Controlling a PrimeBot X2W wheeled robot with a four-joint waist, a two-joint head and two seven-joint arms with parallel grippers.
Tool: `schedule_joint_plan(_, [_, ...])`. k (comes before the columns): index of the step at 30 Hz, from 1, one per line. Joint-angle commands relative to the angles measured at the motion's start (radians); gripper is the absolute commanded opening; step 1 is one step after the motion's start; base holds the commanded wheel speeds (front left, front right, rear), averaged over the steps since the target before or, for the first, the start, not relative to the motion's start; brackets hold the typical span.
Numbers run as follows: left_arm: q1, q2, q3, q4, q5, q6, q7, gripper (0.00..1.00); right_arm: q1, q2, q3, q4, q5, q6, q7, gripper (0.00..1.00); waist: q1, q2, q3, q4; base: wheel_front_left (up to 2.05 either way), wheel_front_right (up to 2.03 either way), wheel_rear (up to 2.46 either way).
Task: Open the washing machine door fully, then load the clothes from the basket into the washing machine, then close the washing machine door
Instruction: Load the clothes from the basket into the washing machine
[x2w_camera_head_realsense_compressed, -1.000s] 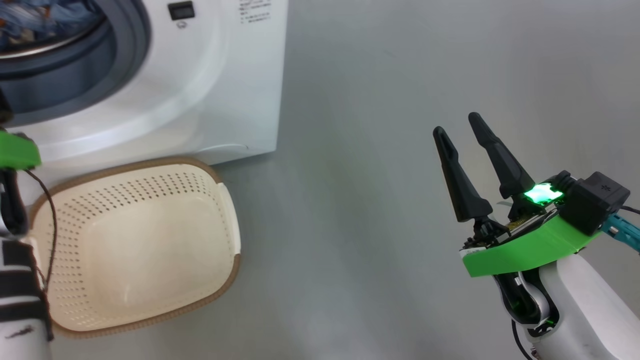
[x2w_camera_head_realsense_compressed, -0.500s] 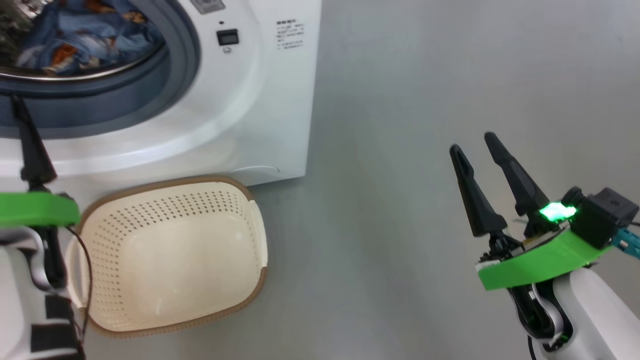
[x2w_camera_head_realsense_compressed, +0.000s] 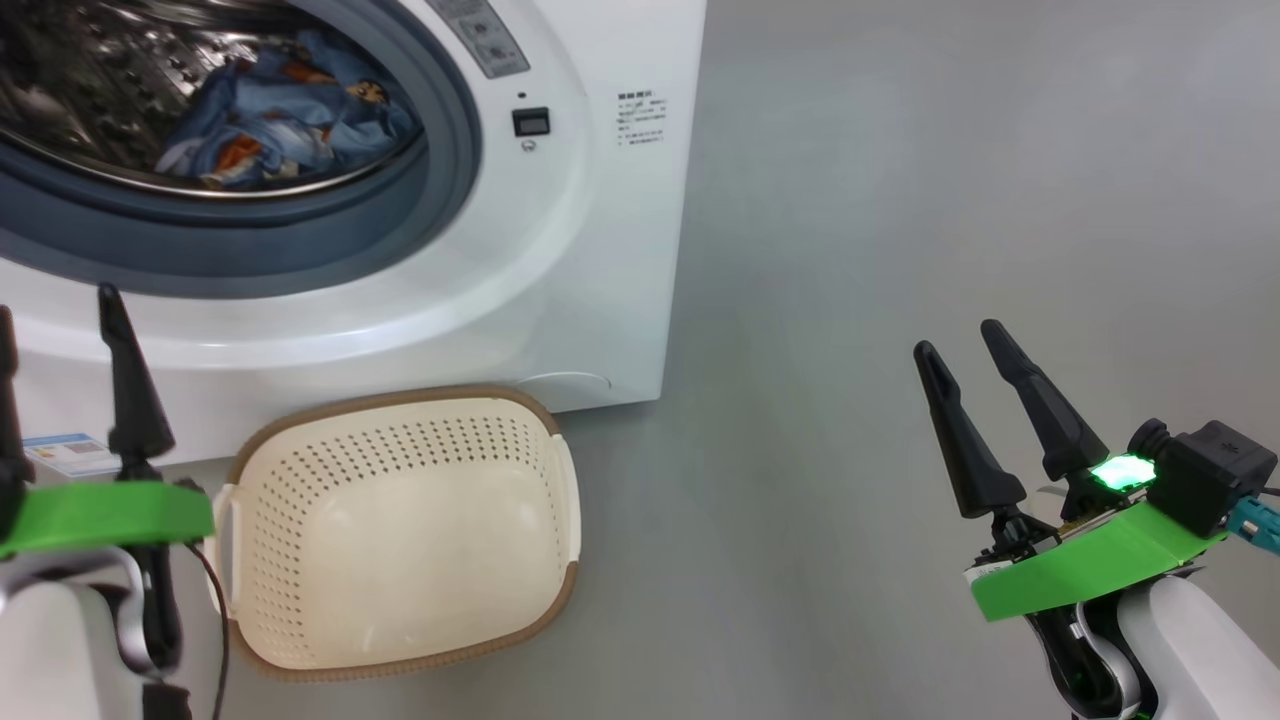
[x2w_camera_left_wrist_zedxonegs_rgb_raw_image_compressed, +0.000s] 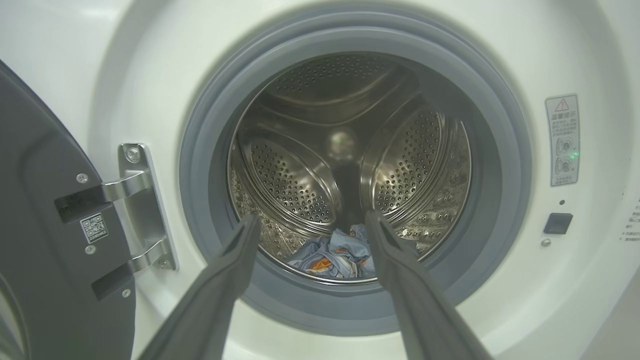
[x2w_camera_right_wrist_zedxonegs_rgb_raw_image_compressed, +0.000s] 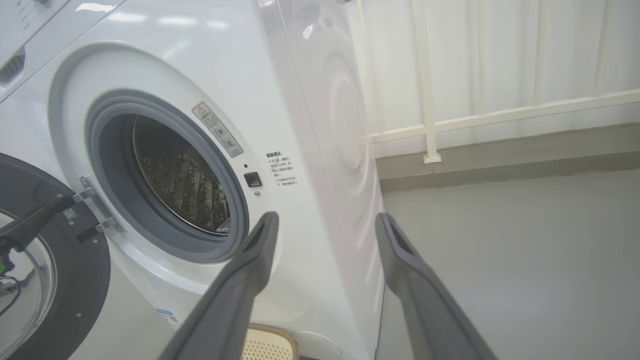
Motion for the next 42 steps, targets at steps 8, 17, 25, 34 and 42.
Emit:
schedule_joint_plan(8, [0.106, 0.012, -0.002, -0.089, -0.009, -0.002, -0.005, 1.00, 0.041, -0.026, -0.005, -0.021, 0.005, 0.007, -0.008, 1.00, 0.0001, 0.0000, -0.043, 0.021, 0.00, 0.00, 0.00])
schedule_joint_plan(17, [0.225, 0.005, -0.018, -0.130, -0.020, -0.002, -0.005, 1.00, 0.083, -0.035, -0.024, -0.023, 0.006, 0.007, -0.008, 1.00, 0.0001, 0.0000, -0.082, 0.019, 0.00, 0.00, 0.00])
schedule_joint_plan(25, [0.327, -0.006, -0.020, -0.177, -0.036, -0.002, -0.005, 1.00, 0.125, -0.039, -0.050, -0.029, 0.004, 0.007, -0.008, 1.00, 0.0001, 0.0000, -0.104, 0.017, 0.00, 0.00, 0.00])
schedule_joint_plan(34, [0.385, -0.017, -0.012, -0.213, -0.040, -0.002, -0.005, 1.00, 0.152, -0.042, -0.074, -0.037, 0.003, 0.007, -0.008, 1.00, 0.0001, 0.0000, -0.108, 0.021, 0.00, 0.00, 0.00])
schedule_joint_plan(42, [0.389, -0.018, -0.006, -0.218, -0.039, -0.002, -0.005, 1.00, 0.155, -0.040, -0.076, -0.038, 0.002, 0.007, -0.008, 1.00, 0.0001, 0.0000, -0.113, 0.023, 0.00, 0.00, 0.00])
